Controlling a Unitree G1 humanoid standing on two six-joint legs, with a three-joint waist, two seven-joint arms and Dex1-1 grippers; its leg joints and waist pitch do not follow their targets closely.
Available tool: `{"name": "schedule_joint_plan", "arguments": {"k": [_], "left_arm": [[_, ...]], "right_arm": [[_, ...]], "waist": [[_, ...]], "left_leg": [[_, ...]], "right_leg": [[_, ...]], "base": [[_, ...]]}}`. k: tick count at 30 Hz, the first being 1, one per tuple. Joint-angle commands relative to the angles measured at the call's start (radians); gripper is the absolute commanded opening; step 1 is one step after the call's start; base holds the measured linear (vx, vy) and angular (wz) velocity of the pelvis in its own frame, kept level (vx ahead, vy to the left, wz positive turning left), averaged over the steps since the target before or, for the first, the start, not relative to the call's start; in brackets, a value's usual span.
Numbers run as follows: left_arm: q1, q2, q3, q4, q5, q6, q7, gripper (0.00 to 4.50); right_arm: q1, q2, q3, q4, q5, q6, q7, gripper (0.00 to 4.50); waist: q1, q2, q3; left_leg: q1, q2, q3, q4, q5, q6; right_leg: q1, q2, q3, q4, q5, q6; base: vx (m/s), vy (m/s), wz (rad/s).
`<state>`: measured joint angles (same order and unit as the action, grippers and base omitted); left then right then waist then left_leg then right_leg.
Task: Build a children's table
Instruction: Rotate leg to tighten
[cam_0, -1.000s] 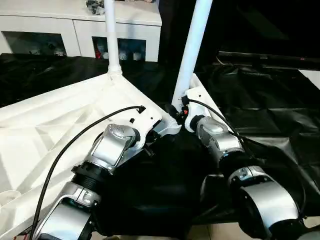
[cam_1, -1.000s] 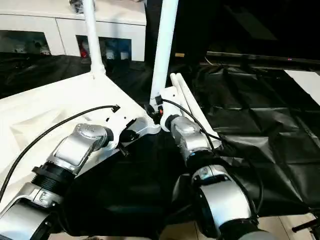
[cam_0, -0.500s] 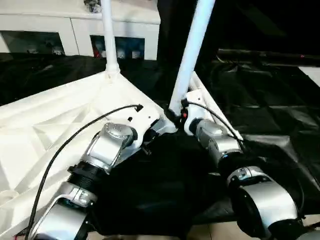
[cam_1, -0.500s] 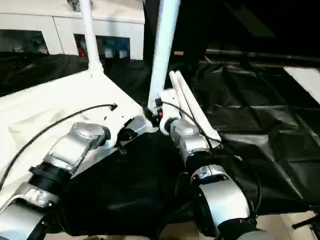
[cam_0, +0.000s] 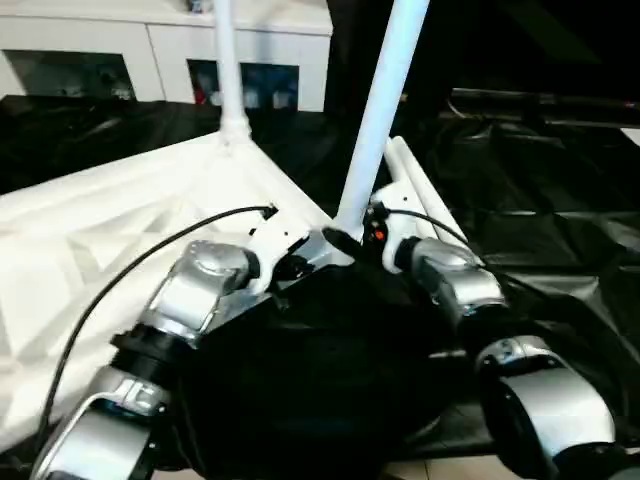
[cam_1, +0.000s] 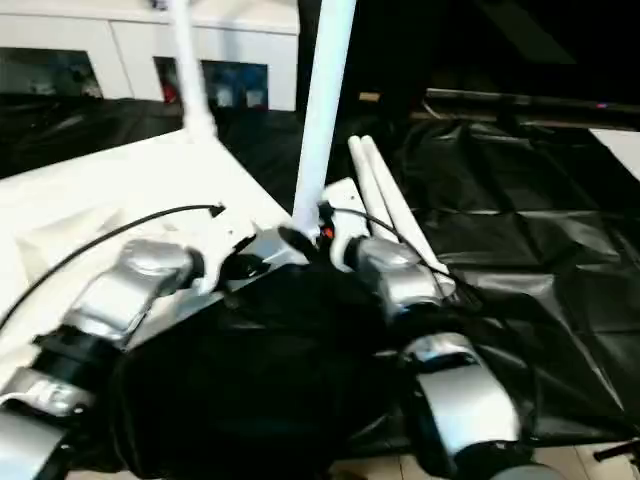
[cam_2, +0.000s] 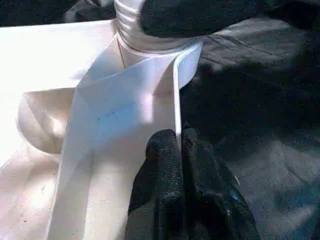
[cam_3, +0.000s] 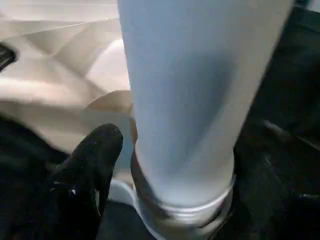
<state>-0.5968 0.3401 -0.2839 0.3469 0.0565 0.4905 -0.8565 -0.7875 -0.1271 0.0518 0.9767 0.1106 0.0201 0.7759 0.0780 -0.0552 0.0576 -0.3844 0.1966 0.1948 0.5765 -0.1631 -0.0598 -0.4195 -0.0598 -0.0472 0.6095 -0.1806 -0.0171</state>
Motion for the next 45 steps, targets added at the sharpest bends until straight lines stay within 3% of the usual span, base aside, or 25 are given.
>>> {"name": "schedule_joint_plan", "arguments": {"k": [1, 4, 10, 12, 19, 29, 32, 34, 36, 38, 41, 45], "left_arm": [[-0.013, -0.006, -0.016, -0.085, -0.061, -0.082, -0.083, 0.00], [-0.002, 0.017, -0.019, -0.092, -0.077, -0.099, -0.128, 0.00], [0.023, 0.067, -0.029, -0.101, -0.102, -0.160, -0.245, 0.00], [0.028, 0.083, -0.036, -0.093, -0.097, -0.178, -0.267, 0.00], [0.040, 0.097, -0.038, -0.082, -0.097, -0.201, -0.289, 0.00], [0.051, 0.085, -0.025, -0.071, -0.094, -0.207, -0.268, 0.00], [0.041, 0.048, -0.002, -0.057, -0.086, -0.179, -0.192, 0.00], [0.017, -0.018, 0.030, -0.037, -0.057, -0.120, -0.047, 0.00], [0.010, -0.038, 0.038, -0.033, -0.051, -0.099, -0.007, 0.00], [0.005, -0.054, 0.043, -0.031, -0.045, -0.079, 0.024, 0.00], [-0.017, -0.163, 0.059, -0.015, -0.006, 0.022, 0.216, 0.00], [-0.018, -0.198, 0.060, -0.015, 0.006, 0.040, 0.254, 0.00]], "right_arm": [[0.031, -0.018, 0.056, -0.047, -0.009, 0.023, 0.130, 3.69], [0.054, -0.047, 0.068, -0.099, 0.000, 0.036, 0.203, 3.69], [0.102, -0.097, 0.101, -0.185, 0.010, 0.064, 0.325, 3.69], [0.118, -0.107, 0.113, -0.211, 0.011, 0.075, 0.360, 3.42], [0.147, -0.111, 0.127, -0.269, 0.013, 0.113, 0.385, 2.85], [0.173, -0.090, 0.135, -0.283, 0.005, 0.132, 0.366, 2.75], [0.156, -0.043, 0.103, -0.222, -0.017, 0.135, 0.210, 2.75], [0.111, 0.029, 0.046, -0.100, -0.037, 0.136, -0.049, 2.74], [0.098, 0.049, 0.029, -0.070, -0.032, 0.138, -0.106, 2.74], [0.089, 0.065, 0.017, -0.050, -0.029, 0.140, -0.148, 2.74], [0.037, 0.160, -0.021, 0.056, -0.035, 0.133, -0.382, 2.74], [0.014, 0.190, -0.036, 0.098, -0.040, 0.111, -0.442, 2.74]], "waist": [[0.003, 0.016, -0.069], [0.010, 0.014, -0.068], [0.017, 0.014, -0.069], [0.020, 0.016, -0.069], [0.023, 0.014, -0.070], [0.025, 0.007, -0.068], [0.020, 0.007, -0.068], [0.009, 0.006, -0.066], [0.002, 0.008, -0.066], [0.000, 0.007, -0.067], [-0.005, 0.007, -0.069], [-0.005, 0.004, -0.069]], "left_leg": [[0.027, 0.041, -0.013, -0.058, -0.192, 0.037], [0.030, 0.042, -0.011, -0.058, -0.200, 0.027], [0.026, 0.042, -0.012, -0.057, -0.181, 0.025], [0.027, 0.042, -0.011, -0.056, -0.183, 0.026], [0.027, 0.042, -0.012, -0.056, -0.186, 0.013], [0.027, 0.042, -0.013, -0.055, -0.196, 0.008], [0.028, 0.040, -0.012, -0.055, -0.192, -0.002], [0.027, 0.040, -0.016, -0.059, -0.210, -0.025], [0.026, 0.040, -0.018, -0.061, -0.219, -0.035], [0.028, 0.038, -0.016, -0.057, -0.230, -0.033], [0.028, 0.038, -0.014, -0.055, -0.215, -0.029], [0.026, 0.035, -0.014, -0.055, -0.226, -0.020]], "right_leg": [[0.059, -0.077, 0.043, -0.062, -0.086, -0.248], [0.055, -0.074, 0.045, -0.061, -0.094, -0.245], [0.058, -0.074, 0.042, -0.058, -0.101, -0.231], [0.057, -0.075, 0.043, -0.057, -0.102, -0.232], [0.057, -0.076, 0.042, -0.054, -0.102, -0.230], [0.055, -0.078, 0.043, -0.057, -0.157, -0.214], [0.052, -0.078, 0.045, -0.058, -0.166, -0.211], [0.052, -0.080, 0.043, -0.061, -0.211, -0.206], [0.054, -0.082, 0.043, -0.063, -0.236, -0.201], [0.051, -0.081, 0.044, -0.067, -0.249, -0.192], [0.049, -0.079, 0.045, -0.066, -0.236, -0.186], [0.049, -0.077, 0.043, -0.068, -0.227, -0.169]], "base": [[0.000, 0.000, 0.00], [0.000, 0.000, 0.00], [0.000, 0.000, 0.00], [0.000, 0.000, 0.00], [0.000, 0.000, 0.00], [0.000, 0.000, 0.00], [0.000, 0.000, 0.00], [0.000, 0.000, 0.00], [0.000, 0.000, 0.00], [0.000, 0.000, 0.00], [0.000, 0.000, 0.00], [0.000, 0.000, 0.00]]}}
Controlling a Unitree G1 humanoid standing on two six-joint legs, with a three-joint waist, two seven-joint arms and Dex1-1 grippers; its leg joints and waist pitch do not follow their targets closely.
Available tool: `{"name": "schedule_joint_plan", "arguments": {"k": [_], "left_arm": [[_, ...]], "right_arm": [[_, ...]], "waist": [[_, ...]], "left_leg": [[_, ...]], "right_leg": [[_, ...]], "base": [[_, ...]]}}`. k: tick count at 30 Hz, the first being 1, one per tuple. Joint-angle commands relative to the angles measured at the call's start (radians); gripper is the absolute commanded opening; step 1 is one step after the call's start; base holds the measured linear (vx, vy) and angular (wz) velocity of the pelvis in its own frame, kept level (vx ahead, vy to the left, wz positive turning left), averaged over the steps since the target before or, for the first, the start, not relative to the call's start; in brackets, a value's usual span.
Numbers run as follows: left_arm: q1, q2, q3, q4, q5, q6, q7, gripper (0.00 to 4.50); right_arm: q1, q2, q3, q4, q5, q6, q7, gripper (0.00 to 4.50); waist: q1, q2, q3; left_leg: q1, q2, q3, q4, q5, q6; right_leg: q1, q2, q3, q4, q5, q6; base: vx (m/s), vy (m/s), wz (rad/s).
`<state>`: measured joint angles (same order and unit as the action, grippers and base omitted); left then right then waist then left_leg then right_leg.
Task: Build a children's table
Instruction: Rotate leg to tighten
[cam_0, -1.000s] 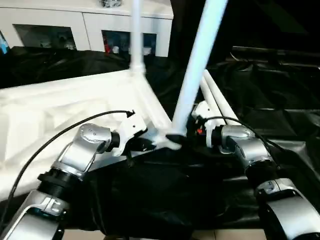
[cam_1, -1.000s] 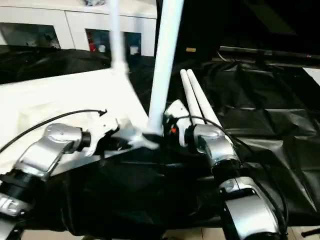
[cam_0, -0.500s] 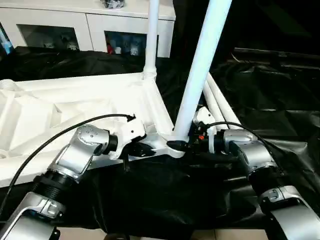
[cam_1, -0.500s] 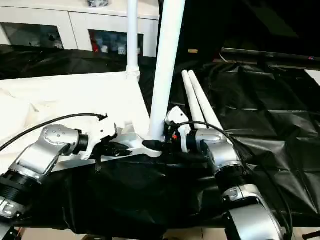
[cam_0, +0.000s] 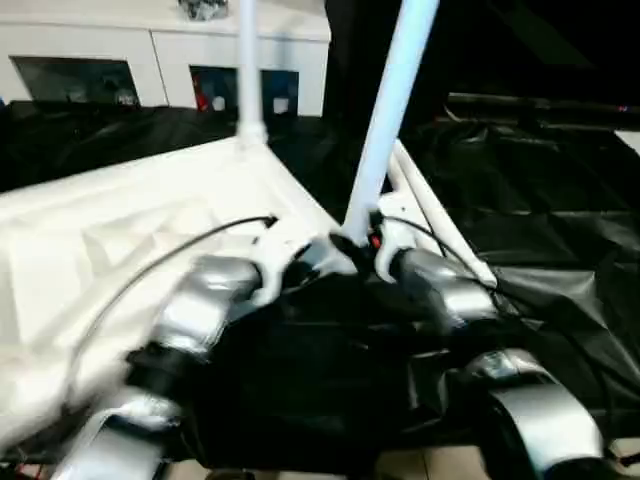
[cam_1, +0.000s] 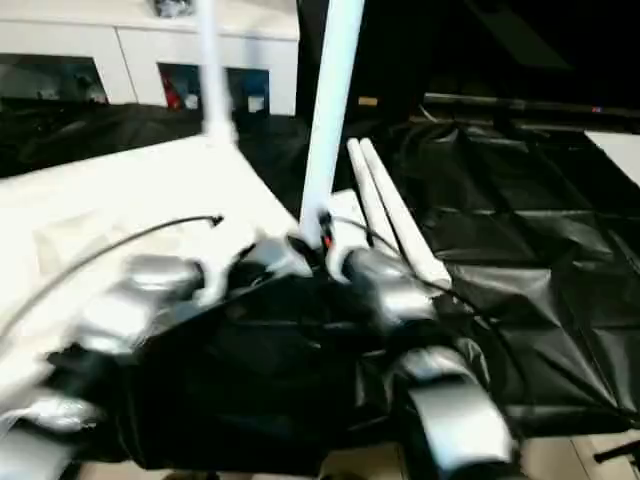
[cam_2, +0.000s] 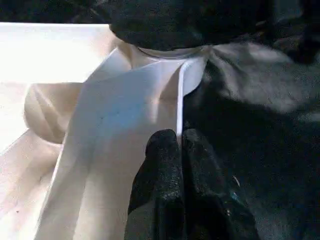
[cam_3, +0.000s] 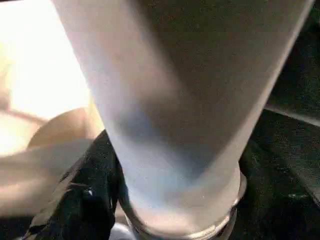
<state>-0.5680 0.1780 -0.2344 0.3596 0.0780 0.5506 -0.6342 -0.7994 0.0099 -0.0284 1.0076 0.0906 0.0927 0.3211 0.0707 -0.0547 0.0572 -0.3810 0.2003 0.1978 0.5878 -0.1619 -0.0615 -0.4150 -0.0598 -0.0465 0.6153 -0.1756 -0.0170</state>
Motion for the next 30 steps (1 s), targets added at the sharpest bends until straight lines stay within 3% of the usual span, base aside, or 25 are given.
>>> {"name": "schedule_joint_plan", "arguments": {"k": [1, 2, 3, 6, 7, 9, 12, 13, 16, 23, 30], "left_arm": [[-0.041, -0.043, -0.004, -0.035, -0.012, -0.035, 0.025, 0.00], [-0.036, -0.041, -0.013, -0.039, -0.012, -0.048, 0.017, 0.00], [-0.031, -0.035, -0.021, -0.044, -0.013, -0.064, 0.006, 0.00], [-0.020, -0.023, -0.024, -0.056, -0.019, -0.084, -0.017, 0.00], [-0.015, -0.014, -0.023, -0.059, -0.022, -0.088, -0.030, 0.00], [-0.010, -0.002, -0.025, -0.062, -0.026, -0.104, -0.051, 0.00], [0.009, 0.035, -0.032, -0.072, -0.042, -0.134, -0.112, 0.00], [0.021, 0.059, -0.035, -0.077, -0.054, -0.154, -0.156, 0.00], [0.049, 0.109, -0.033, -0.088, -0.091, -0.201, -0.261, 0.00], [0.071, 0.171, -0.041, -0.120, -0.132, -0.234, -0.394, 0.00], [0.096, 0.233, -0.057, -0.140, -0.157, -0.255, -0.530, 0.00]], "right_arm": [[0.018, 0.065, 0.039, 0.079, -0.018, 0.018, 0.015, 2.74], [0.014, 0.068, 0.030, 0.081, -0.008, 0.014, 0.026, 2.74], [0.011, 0.070, 0.020, 0.081, 0.005, 0.011, 0.042, 3.44], [0.001, 0.065, 0.006, 0.088, 0.018, 0.000, 0.076, 3.50], [-0.001, 0.058, 0.015, 0.088, 0.008, -0.011, 0.092, 3.79], [0.002, 0.049, 0.028, 0.080, 0.000, -0.020, 0.121, 3.88], [0.021, 0.018, 0.063, 0.038, -0.016, -0.040, 0.230, 3.88], [0.046, -0.011, 0.092, -0.009, -0.020, -0.056, 0.321, 3.88], [0.114, -0.091, 0.142, -0.133, -0.008, -0.077, 0.519, 3.88], [0.191, -0.196, 0.178, -0.279, 0.039, -0.069, 0.764, 3.88], [0.237, -0.261, 0.190, -0.385, 0.065, -0.029, 0.887, 3.88]], "waist": [[0.003, 0.000, -0.069], [0.002, 0.001, -0.068], [0.002, 0.001, -0.067], [0.001, 0.002, -0.068], [0.001, 0.005, -0.068], [0.000, 0.004, -0.068], [-0.004, 0.003, -0.069], [-0.002, 0.007, -0.068], [0.002, 0.004, -0.068], [0.022, 0.009, -0.067], [0.028, 0.009, -0.064]], "left_leg": [[0.020, 0.030, -0.017, -0.066, -0.227, -0.010], [0.020, 0.031, -0.017, -0.066, -0.229, -0.005], [0.021, 0.031, -0.017, -0.067, -0.236, -0.003], [0.019, 0.032, -0.018, -0.067, -0.241, -0.002], [0.020, 0.032, -0.018, -0.067, -0.237, -0.002], [0.018, 0.032, -0.019, -0.067, -0.232, -0.001], [0.015, 0.031, -0.018, -0.066, -0.222, 0.013], [0.017, 0.032, -0.018, -0.066, -0.220, 0.018], [0.016, 0.036, -0.018, -0.066, -0.216, 0.028], [0.026, 0.038, -0.016, -0.066, -0.230, 0.027], [0.023, 0.039, -0.016, -0.067, -0.229, 0.029]], "right_leg": [[0.046, -0.078, 0.041, -0.075, -0.235, -0.163], [0.045, -0.077, 0.041, -0.075, -0.238, -0.161], [0.044, -0.076, 0.041, -0.077, -0.250, -0.156], [0.045, -0.078, 0.041, -0.078, -0.258, -0.155], [0.044, -0.077, 0.041, -0.077, -0.250, -0.159], [0.045, -0.077, 0.041, -0.075, -0.240, -0.163], [0.049, -0.078, 0.041, -0.074, -0.215, -0.174], [0.047, -0.078, 0.041, -0.074, -0.214, -0.178], [0.051, -0.078, 0.041, -0.072, -0.202, -0.183], [0.046, -0.077, 0.043, -0.074, -0.219, -0.198], [0.045, -0.077, 0.042, -0.074, -0.240, -0.192]], "base": [[0.000, 0.000, 0.00], [0.000, 0.000, 0.00], [0.000, 0.000, 0.00], [0.000, 0.000, 0.00], [0.000, 0.000, 0.00], [0.000, 0.000, 0.00], [0.000, 0.000, 0.00], [0.000, 0.000, 0.00], [0.000, 0.000, 0.00], [0.000, 0.000, 0.00], [0.000, 0.000, 0.00]]}}
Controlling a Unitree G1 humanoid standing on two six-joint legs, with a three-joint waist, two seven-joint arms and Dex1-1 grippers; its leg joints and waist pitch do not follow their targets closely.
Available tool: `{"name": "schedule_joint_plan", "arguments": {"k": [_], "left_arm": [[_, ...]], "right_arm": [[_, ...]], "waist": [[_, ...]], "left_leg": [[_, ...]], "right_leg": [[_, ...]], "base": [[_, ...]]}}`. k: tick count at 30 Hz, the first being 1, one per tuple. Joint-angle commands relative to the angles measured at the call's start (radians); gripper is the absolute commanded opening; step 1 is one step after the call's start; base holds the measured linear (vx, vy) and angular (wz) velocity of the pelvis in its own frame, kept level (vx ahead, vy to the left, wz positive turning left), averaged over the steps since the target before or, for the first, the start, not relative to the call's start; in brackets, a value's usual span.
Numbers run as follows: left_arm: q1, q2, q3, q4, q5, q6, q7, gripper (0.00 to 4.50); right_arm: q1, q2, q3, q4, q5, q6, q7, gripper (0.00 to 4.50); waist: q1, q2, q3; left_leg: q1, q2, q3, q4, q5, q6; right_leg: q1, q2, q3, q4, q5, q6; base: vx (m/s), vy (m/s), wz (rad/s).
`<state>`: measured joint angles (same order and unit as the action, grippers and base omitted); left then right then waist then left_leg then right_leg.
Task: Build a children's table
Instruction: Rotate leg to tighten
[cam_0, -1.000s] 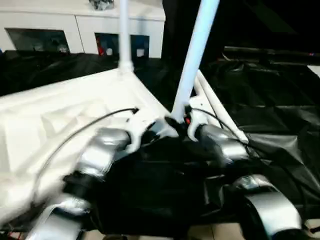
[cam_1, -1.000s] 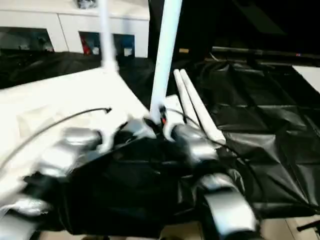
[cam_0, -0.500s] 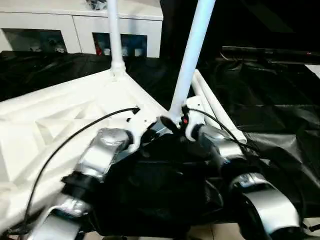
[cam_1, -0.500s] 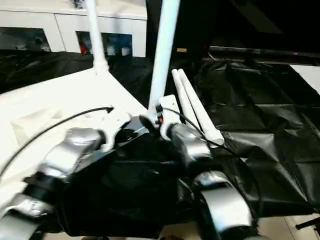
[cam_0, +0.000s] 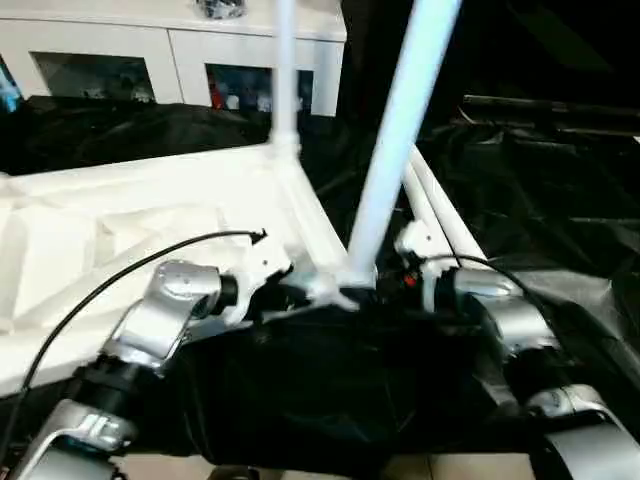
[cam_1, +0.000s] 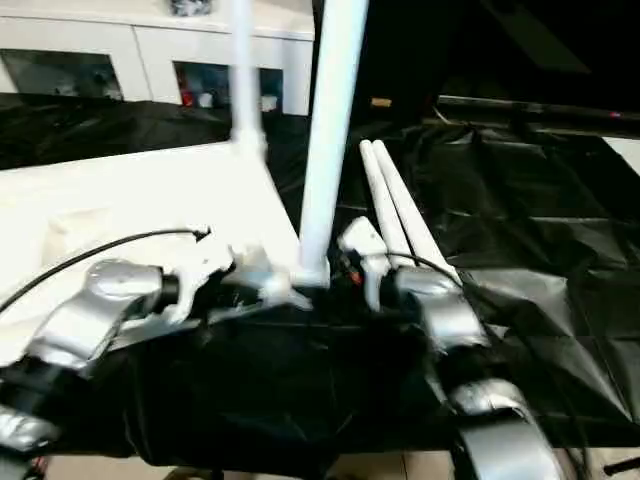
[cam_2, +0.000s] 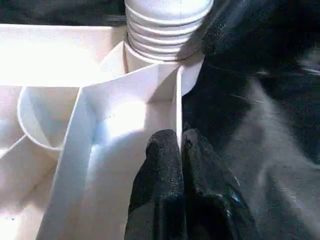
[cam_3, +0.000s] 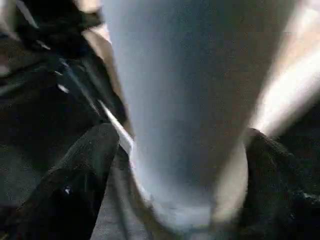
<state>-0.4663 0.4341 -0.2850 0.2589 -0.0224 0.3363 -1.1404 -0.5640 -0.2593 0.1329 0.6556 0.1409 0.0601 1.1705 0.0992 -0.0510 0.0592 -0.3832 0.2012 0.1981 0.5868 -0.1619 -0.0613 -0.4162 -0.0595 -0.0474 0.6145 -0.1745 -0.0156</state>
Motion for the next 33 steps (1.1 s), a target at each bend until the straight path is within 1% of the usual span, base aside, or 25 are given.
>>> {"name": "schedule_joint_plan", "arguments": {"k": [1, 4, 6, 7, 8, 9, 10, 11, 12, 18, 22, 24, 25, 26, 27, 28, 29, 30, 31, 32, 33], "left_arm": [[-0.004, -0.020, -0.005, -0.040, -0.056, -0.040, -0.031, 0.00], [-0.004, -0.016, -0.005, -0.041, -0.054, -0.040, -0.033, 0.00], [-0.003, -0.012, -0.004, -0.039, -0.052, -0.041, -0.034, 0.00], [-0.003, -0.010, -0.004, -0.038, -0.052, -0.041, -0.036, 0.00], [-0.003, -0.008, -0.004, -0.036, -0.052, -0.044, -0.038, 0.00], [-0.003, -0.006, -0.004, -0.034, -0.051, -0.046, -0.041, 0.00], [-0.002, -0.005, -0.004, -0.033, -0.051, -0.047, -0.044, 0.00], [-0.002, -0.004, -0.004, -0.030, -0.048, -0.048, -0.044, 0.00], [-0.002, -0.003, -0.004, -0.028, -0.046, -0.049, -0.044, 0.00], [-0.002, -0.003, -0.003, -0.019, -0.036, -0.053, -0.037, 0.00], [-0.010, -0.028, 0.012, -0.002, -0.031, -0.043, 0.007, 0.00], [-0.021, -0.051, 0.024, 0.013, -0.025, -0.034, 0.054, 0.00], [-0.031, -0.067, 0.032, 0.025, -0.019, -0.030, 0.087, 0.00], [-0.037, -0.078, 0.037, 0.033, -0.015, -0.027, 0.110, 0.00], [-0.057, -0.111, 0.048, 0.056, 0.003, -0.012, 0.182, 0.00], [-0.063, -0.121, 0.051, 0.063, 0.007, -0.007, 0.202, 0.00], [-0.072, -0.136, 0.055, 0.073, 0.015, 0.001, 0.233, 0.00], [-0.087, -0.163, 0.060, 0.085, 0.028, 0.020, 0.286, 0.00], [-0.095, -0.181, 0.061, 0.091, 0.034, 0.030, 0.315, 0.00], [-0.099, -0.190, 0.062, 0.094, 0.038, 0.036, 0.330, 0.00], [-0.106, -0.205, 0.064, 0.098, 0.044, 0.050, 0.358, 0.00]], "right_arm": [[0.003, 0.005, 0.031, -0.037, 0.013, 0.009, 0.046, 3.88], [0.005, 0.002, 0.035, -0.039, 0.012, 0.013, 0.059, 3.56], [0.007, 0.000, 0.039, -0.043, 0.017, 0.025, 0.072, 3.44], [0.010, -0.002, 0.041, -0.052, 0.021, 0.038, 0.077, 3.21], [0.016, -0.006, 0.047, -0.064, 0.019, 0.044, 0.081, 3.21], [0.020, -0.009, 0.051, -0.073, 0.017, 0.051, 0.085, 3.11], [0.023, -0.011, 0.054, -0.078, 0.016, 0.056, 0.089, 3.11], [0.024, -0.013, 0.057, -0.079, 0.013, 0.054, 0.089, 2.90], [0.025, -0.013, 0.059, -0.078, 0.011, 0.052, 0.088, 2.81], [0.026, -0.014, 0.070, -0.061, -0.006, 0.046, 0.077, 2.69], [0.032, 0.009, 0.061, -0.044, -0.010, 0.089, 0.011, 2.67], [0.026, 0.035, 0.044, -0.009, -0.018, 0.097, -0.065, 2.67], [0.017, 0.054, 0.032, 0.022, -0.028, 0.092, -0.125, 2.67], [0.011, 0.066, 0.024, 0.043, -0.035, 0.088, -0.166, 2.67], [-0.015, 0.110, -0.007, 0.110, -0.040, 0.089, -0.290, 2.67], [-0.023, 0.123, -0.016, 0.130, -0.041, 0.090, -0.327, 2.67], [-0.036, 0.144, -0.031, 0.160, -0.040, 0.093, -0.384, 2.67], [-0.058, 0.183, -0.055, 0.204, -0.029, 0.096, -0.458, 2.67], [-0.074, 0.208, -0.070, 0.231, -0.021, 0.100, -0.506, 2.67], [-0.083, 0.222, -0.078, 0.246, -0.016, 0.103, -0.531, 2.67], [-0.097, 0.242, -0.087, 0.268, -0.012, 0.106, -0.571, 2.67]], "waist": [[-0.001, 0.003, -0.066], [-0.001, 0.003, -0.066], [-0.001, 0.002, -0.066], [0.000, 0.002, -0.067], [0.000, 0.001, -0.067], [0.001, 0.002, -0.067], [0.002, 0.002, -0.068], [0.004, 0.001, -0.069], [0.003, 0.001, -0.069], [0.003, 0.002, -0.068], [0.003, 0.001, -0.068], [0.001, 0.001, -0.066], [-0.002, 0.001, -0.064], [-0.004, 0.001, -0.064], [-0.006, -0.001, -0.063], [-0.017, 0.001, -0.056], [-0.019, 0.002, -0.055], [-0.022, 0.002, -0.054], [-0.028, 0.001, -0.053], [-0.028, 0.002, -0.054], [-0.030, 0.001, -0.057]], "left_leg": [[0.027, 0.038, -0.016, -0.066, -0.240, 0.024], [0.027, 0.037, -0.018, -0.067, -0.246, 0.015], [0.027, 0.037, -0.018, -0.066, -0.239, 0.015], [0.027, 0.037, -0.018, -0.066, -0.238, 0.016], [0.027, 0.036, -0.017, -0.066, -0.230, 0.017], [0.026, 0.037, -0.018, -0.066, -0.226, 0.018], [0.027, 0.037, -0.017, -0.065, -0.220, 0.020], [0.026, 0.037, -0.017, -0.065, -0.212, 0.021], [0.025, 0.037, -0.017, -0.065, -0.211, 0.021], [0.025, 0.036, -0.017, -0.065, -0.215, 0.019], [0.025, 0.035, -0.017, -0.064, -0.215, 0.018], [0.026, 0.035, -0.017, -0.065, -0.222, 0.011], [0.028, 0.035, -0.018, -0.066, -0.239, 0.000], [0.030, 0.034, -0.020, -0.068, -0.258, -0.010], [0.030, 0.033, -0.021, -0.068, -0.268, -0.014], [0.032, 0.032, -0.021, -0.072, -0.298, -0.025], [0.040, 0.031, -0.027, -0.069, -0.342, -0.038], [0.041, 0.031, -0.028, -0.070, -0.355, -0.039], [0.039, 0.030, -0.032, -0.072, -0.367, -0.044], [0.041, 0.029, -0.034, -0.072, -0.373, -0.045], [0.040, 0.030, -0.035, -0.073, -0.372, -0.043]], "right_leg": [[0.045, -0.078, 0.043, -0.076, -0.259, -0.192], [0.045, -0.078, 0.043, -0.078, -0.286, -0.185], [0.045, -0.078, 0.043, -0.077, -0.281, -0.184], [0.045, -0.078, 0.043, -0.077, -0.277, -0.185], [0.046, -0.078, 0.043, -0.075, -0.268, -0.185], [0.046, -0.077, 0.043, -0.075, -0.265, -0.184], [0.046, -0.076, 0.043, -0.073, -0.254, -0.185], [0.047, -0.077, 0.043, -0.071, -0.242, -0.187], [0.047, -0.077, 0.043, -0.071, -0.239, -0.188], [0.047, -0.078, 0.042, -0.072, -0.247, -0.188], [0.047, -0.078, 0.043, -0.073, -0.254, -0.186], [0.045, -0.077, 0.043, -0.075, -0.276, -0.180], [0.043, -0.080, 0.042, -0.079, -0.310, -0.175], [0.044, -0.081, 0.042, -0.082, -0.347, -0.166], [0.042, -0.080, 0.042, -0.084, -0.365, -0.162], [0.037, -0.080, 0.042, -0.090, -0.414, -0.158], [0.036, -0.086, 0.037, -0.100, -0.507, -0.137], [0.036, -0.087, 0.037, -0.104, -0.535, -0.127], [0.036, -0.088, 0.035, -0.107, -0.571, -0.112], [0.036, -0.089, 0.032, -0.111, -0.586, -0.103], [0.038, -0.089, 0.032, -0.111, -0.573, -0.098]], "base": [[0.000, 0.000, 0.00], [0.000, 0.000, 0.00], [0.000, 0.000, 0.00], [0.000, 0.000, 0.00], [0.000, 0.000, 0.00], [0.000, 0.000, 0.00], [0.000, 0.000, 0.00], [0.000, 0.000, 0.00], [0.000, 0.000, 0.00], [0.000, 0.000, 0.00], [0.000, 0.000, 0.00], [0.000, 0.000, 0.00], [0.000, 0.000, 0.00], [0.000, 0.000, 0.00], [0.000, 0.000, 0.00], [0.000, 0.000, 0.00], [0.000, 0.000, 0.00], [0.000, 0.000, 0.00], [0.000, 0.000, 0.00], [0.000, 0.000, 0.00], [0.000, 0.000, 0.00]]}}
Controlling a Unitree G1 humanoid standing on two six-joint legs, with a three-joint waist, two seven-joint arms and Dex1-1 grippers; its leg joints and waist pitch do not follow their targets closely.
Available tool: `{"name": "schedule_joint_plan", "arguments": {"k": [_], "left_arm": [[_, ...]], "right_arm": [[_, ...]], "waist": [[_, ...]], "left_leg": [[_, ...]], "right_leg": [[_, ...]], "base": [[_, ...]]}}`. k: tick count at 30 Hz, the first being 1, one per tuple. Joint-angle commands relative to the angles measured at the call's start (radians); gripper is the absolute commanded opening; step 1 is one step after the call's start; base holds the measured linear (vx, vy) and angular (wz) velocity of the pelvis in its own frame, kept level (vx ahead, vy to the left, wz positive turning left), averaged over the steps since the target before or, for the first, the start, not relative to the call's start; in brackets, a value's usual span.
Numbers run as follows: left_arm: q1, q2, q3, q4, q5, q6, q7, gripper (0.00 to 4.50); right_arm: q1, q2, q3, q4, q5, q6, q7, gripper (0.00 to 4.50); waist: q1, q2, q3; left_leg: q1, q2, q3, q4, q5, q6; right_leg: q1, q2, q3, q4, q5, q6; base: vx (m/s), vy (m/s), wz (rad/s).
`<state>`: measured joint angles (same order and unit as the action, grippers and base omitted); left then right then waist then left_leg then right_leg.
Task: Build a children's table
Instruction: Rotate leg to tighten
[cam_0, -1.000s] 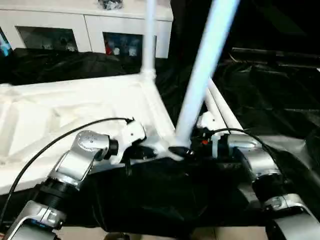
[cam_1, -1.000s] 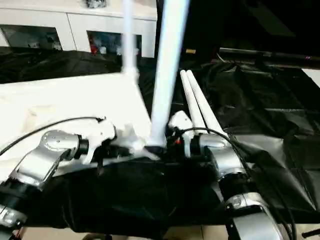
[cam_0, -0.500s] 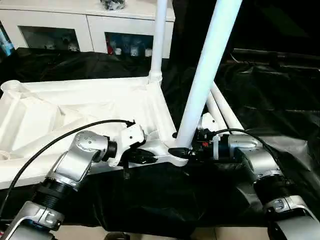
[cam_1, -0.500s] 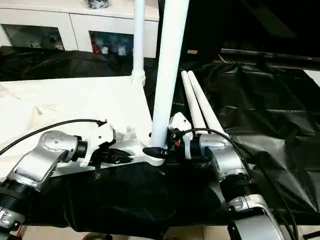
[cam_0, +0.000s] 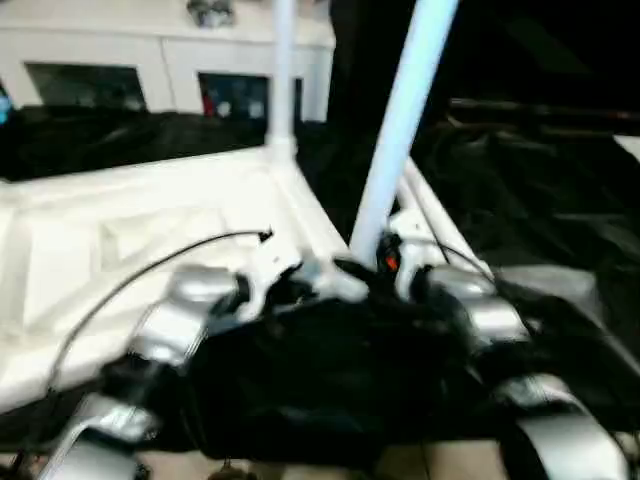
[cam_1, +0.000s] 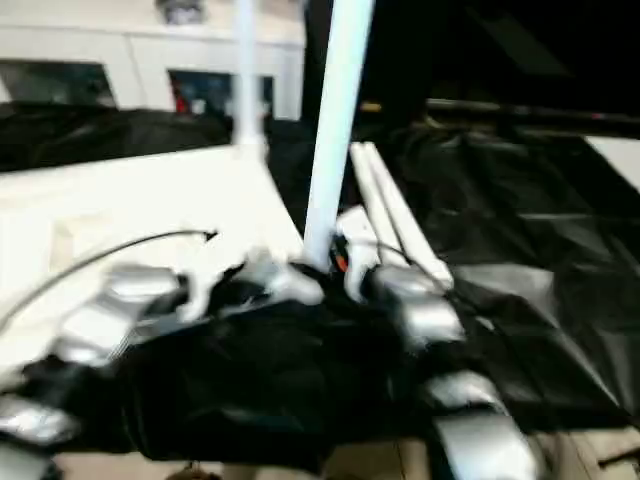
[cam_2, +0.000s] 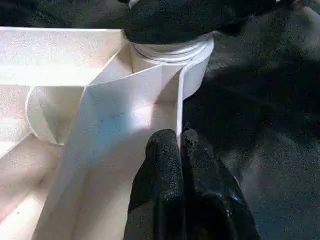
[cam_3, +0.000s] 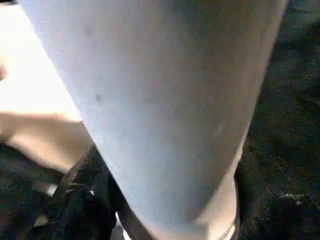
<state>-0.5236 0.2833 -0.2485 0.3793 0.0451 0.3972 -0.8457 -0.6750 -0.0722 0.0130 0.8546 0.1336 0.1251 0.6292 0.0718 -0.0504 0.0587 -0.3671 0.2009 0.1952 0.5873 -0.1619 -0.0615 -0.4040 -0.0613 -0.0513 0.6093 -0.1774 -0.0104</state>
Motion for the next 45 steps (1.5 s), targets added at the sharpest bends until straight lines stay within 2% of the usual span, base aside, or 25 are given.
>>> {"name": "schedule_joint_plan", "arguments": {"k": [1, 2, 3, 4, 6, 9, 10, 13, 14, 19, 21, 22, 23, 24, 25, 28, 31, 33, 35, 36, 45], "left_arm": [[-0.057, -0.072, 0.031, -0.017, -0.016, 0.005, 0.096, 0.00], [-0.061, -0.082, 0.033, -0.016, -0.015, 0.010, 0.109, 0.00], [-0.070, -0.110, 0.036, -0.016, -0.012, 0.026, 0.146, 0.00], [-0.071, -0.122, 0.031, -0.025, -0.010, 0.029, 0.153, 0.00], [-0.066, -0.130, 0.021, -0.038, -0.006, 0.025, 0.146, 0.00], [-0.044, -0.120, 0.004, -0.070, -0.011, 0.007, 0.115, 0.00], [-0.035, -0.109, 0.001, -0.080, -0.017, 0.000, 0.098, 0.00], [-0.020, -0.087, -0.004, -0.098, -0.030, -0.018, 0.061, 0.00], [-0.012, -0.074, -0.005, -0.104, -0.034, -0.028, 0.040, 0.00], [0.017, -0.015, -0.008, -0.124, -0.064, -0.053, -0.069, 0.00], [0.028, 0.010, -0.011, -0.134, -0.083, -0.063, -0.124, 0.00], [0.034, 0.029, -0.015, -0.138, -0.091, -0.068, -0.160, 0.00], [0.034, 0.030, -0.015, -0.138, -0.092, -0.067, -0.161, 0.00], [0.035, 0.035, -0.016, -0.138, -0.092, -0.064, -0.169, 0.00], [0.039, 0.058, -0.024, -0.140, -0.094, -0.073, -0.209, 0.00], [0.043, 0.082, -0.028, -0.145, -0.107, -0.083, -0.262, 0.00], [0.044, 0.093, -0.028, -0.148, -0.113, -0.078, -0.285, 0.00], [0.047, 0.108, -0.033, -0.151, -0.117, -0.081, -0.312, 0.00], [0.051, 0.119, -0.036, -0.151, -0.119, -0.087, -0.325, 0.00], [0.051, 0.119, -0.034, -0.149, -0.118, -0.089, -0.327, 0.00], [0.055, 0.121, -0.028, -0.136, -0.117, -0.091, -0.319, 0.00]], "right_arm": [[-0.004, 0.078, 0.021, 0.094, -0.002, 0.045, -0.078, 2.67], [-0.013, 0.087, 0.018, 0.109, -0.004, 0.044, -0.102, 2.67], [-0.040, 0.112, 0.013, 0.151, -0.014, 0.034, -0.167, 2.67], [-0.054, 0.122, 0.015, 0.172, -0.023, 0.016, -0.182, 2.67], [-0.068, 0.132, 0.005, 0.191, -0.022, 0.002, -0.184, 3.22], [-0.086, 0.133, -0.011, 0.195, -0.011, -0.001, -0.140, 3.42], [-0.087, 0.123, -0.002, 0.190, -0.020, -0.009, -0.119, 3.72], [-0.082, 0.101, 0.020, 0.168, -0.040, -0.025, -0.084, 3.85], [-0.077, 0.085, 0.031, 0.157, -0.044, -0.032, -0.047, 3.91], [-0.030, -0.018, 0.096, 0.080, -0.057, -0.059, 0.194, 3.91], [-0.004, -0.063, 0.119, 0.037, -0.061, -0.065, 0.288, 3.91], [0.017, -0.097, 0.135, 0.002, -0.062, -0.068, 0.358, 3.91], [0.018, -0.099, 0.136, 0.000, -0.062, -0.069, 0.362, 3.91], [0.024, -0.108, 0.139, -0.009, -0.064, -0.070, 0.382, 3.91], [0.040, -0.140, 0.153, -0.047, -0.051, -0.053, 0.445, 3.91], [0.057, -0.172, 0.165, -0.090, -0.035, -0.027, 0.514, 3.91], [0.065, -0.183, 0.167, -0.112, -0.027, -0.016, 0.542, 3.91], [0.072, -0.189, 0.170, -0.130, -0.020, -0.007, 0.568, 3.75], [0.081, -0.192, 0.176, -0.148, -0.012, 0.003, 0.594, 3.46], [0.083, -0.191, 0.176, -0.152, -0.012, 0.005, 0.596, 3.46], [0.108, -0.178, 0.180, -0.188, 0.000, 0.052, 0.600, 2.86]], "waist": [[-0.006, 0.001, -0.057], [-0.009, 0.001, -0.057], [-0.011, -0.003, -0.059], [-0.014, -0.002, -0.058], [-0.014, -0.007, -0.058], [-0.010, -0.008, -0.061], [-0.009, -0.010, -0.062], [-0.010, -0.010, -0.064], [-0.008, -0.008, -0.064], [-0.001, -0.008, -0.066], [0.003, -0.007, -0.066], [0.007, -0.008, -0.068], [0.013, -0.008, -0.066], [0.013, -0.007, -0.066], [0.017, -0.001, -0.065], [0.021, -0.004, -0.062], [0.020, -0.004, -0.061], [0.020, -0.005, -0.061], [0.020, -0.004, -0.061], [0.019, -0.006, -0.062], [0.022, -0.006, -0.064]], "left_leg": [[0.022, 0.032, -0.031, -0.075, -0.365, -0.039], [0.026, 0.030, -0.030, -0.073, -0.374, -0.038], [0.026, 0.030, -0.030, -0.072, -0.373, -0.038], [0.025, 0.030, -0.030, -0.072, -0.372, -0.038], [0.023, 0.029, -0.028, -0.070, -0.369, -0.030], [0.017, 0.030, -0.025, -0.072, -0.333, -0.012], [0.015, 0.031, -0.023, -0.071, -0.320, -0.009], [0.007, 0.032, -0.022, -0.072, -0.284, -0.001], [0.012, 0.032, -0.020, -0.070, -0.277, 0.002], [0.009, 0.034, -0.017, -0.068, -0.241, 0.025], [0.013, 0.036, -0.015, -0.068, -0.232, 0.029], [0.012, 0.036, -0.014, -0.066, -0.220, 0.034], [0.013, 0.037, -0.013, -0.067, -0.216, 0.039], [0.013, 0.037, -0.013, -0.067, -0.215, 0.038], [0.016, 0.037, -0.014, -0.068, -0.220, 0.035], [0.016, 0.038, -0.014, -0.070, -0.252, 0.026], [0.017, 0.039, -0.016, -0.072, -0.275, 0.012], [0.018, 0.038, -0.018, -0.073, -0.280, 0.009], [0.018, 0.039, -0.017, -0.072, -0.278, 0.008], [0.017, 0.039, -0.017, -0.072, -0.274, 0.008], [0.016, 0.038, -0.016, -0.070, -0.240, 0.012]], "right_leg": [[0.024, -0.086, 0.037, -0.103, -0.539, -0.108], [0.019, -0.083, 0.037, -0.104, -0.530, -0.113], [0.020, -0.083, 0.036, -0.102, -0.524, -0.117], [0.020, -0.083, 0.035, -0.101, -0.517, -0.121], [0.020, -0.085, 0.036, -0.103, -0.512, -0.117], [0.024, -0.084, 0.040, -0.096, -0.456, -0.122], [0.025, -0.083, 0.041, -0.093, -0.431, -0.130], [0.033, -0.083, 0.041, -0.084, -0.376, -0.145], [0.030, -0.082, 0.043, -0.083, -0.353, -0.154], [0.037, -0.081, 0.043, -0.076, -0.290, -0.180], [0.035, -0.080, 0.043, -0.073, -0.266, -0.192], [0.039, -0.078, 0.042, -0.069, -0.242, -0.195], [0.038, -0.077, 0.043, -0.071, -0.235, -0.196], [0.037, -0.077, 0.044, -0.068, -0.231, -0.199], [0.037, -0.078, 0.043, -0.070, -0.238, -0.202], [0.036, -0.078, 0.043, -0.077, -0.288, -0.191], [0.035, -0.079, 0.043, -0.080, -0.333, -0.181], [0.035, -0.080, 0.043, -0.081, -0.347, -0.178], [0.034, -0.080, 0.044, -0.081, -0.343, -0.177], [0.034, -0.079, 0.044, -0.079, -0.335, -0.178], [0.036, -0.079, 0.043, -0.073, -0.288, -0.192]], "base": [[0.000, 0.000, 0.00], [0.000, 0.000, 0.00], [0.000, 0.000, 0.00], [0.000, 0.000, 0.00], [0.000, 0.000, 0.00], [0.000, 0.000, 0.00], [0.000, 0.000, 0.00], [0.000, 0.000, 0.00], [0.000, 0.000, 0.00], [0.000, 0.000, 0.00], [0.000, 0.000, 0.00], [0.000, 0.000, 0.00], [0.000, 0.000, 0.00], [0.000, 0.000, 0.00], [0.000, 0.000, 0.00], [0.000, 0.000, 0.00], [0.000, 0.000, 0.00], [0.000, 0.000, 0.00], [0.000, 0.000, 0.00], [0.000, 0.000, 0.00], [0.000, 0.000, 0.00]]}}
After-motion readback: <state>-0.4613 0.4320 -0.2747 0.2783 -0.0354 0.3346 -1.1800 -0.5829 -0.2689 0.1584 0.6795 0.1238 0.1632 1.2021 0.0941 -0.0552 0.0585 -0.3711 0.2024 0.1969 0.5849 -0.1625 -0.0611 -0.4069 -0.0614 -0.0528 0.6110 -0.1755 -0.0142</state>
